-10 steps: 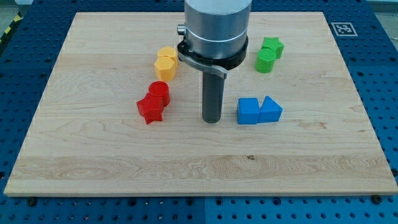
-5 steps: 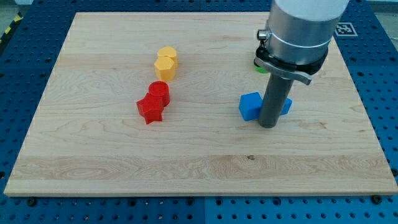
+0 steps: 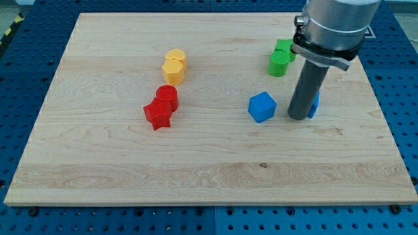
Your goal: Move blue triangle to center right
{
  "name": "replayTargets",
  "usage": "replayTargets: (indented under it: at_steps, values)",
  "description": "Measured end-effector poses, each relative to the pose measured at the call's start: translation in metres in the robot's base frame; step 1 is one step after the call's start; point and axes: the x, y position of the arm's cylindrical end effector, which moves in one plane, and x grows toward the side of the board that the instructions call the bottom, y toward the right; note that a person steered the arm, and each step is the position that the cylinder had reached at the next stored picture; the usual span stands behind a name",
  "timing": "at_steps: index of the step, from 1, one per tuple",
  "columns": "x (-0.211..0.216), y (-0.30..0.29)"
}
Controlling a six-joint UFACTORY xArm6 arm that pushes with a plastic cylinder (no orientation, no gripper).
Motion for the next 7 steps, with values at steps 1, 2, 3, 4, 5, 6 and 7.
replayTargets:
  at_steps: [1,2,3,4,5,6,7]
  values:
    - [-0.007,0.003]
    - [-0.020,-0.004]
    - [-0.027,-0.006]
    - [-0.030,0.008]
    - [-0.031,0.020]
    - [-0.031,0.022]
    - [-0.031,0.044]
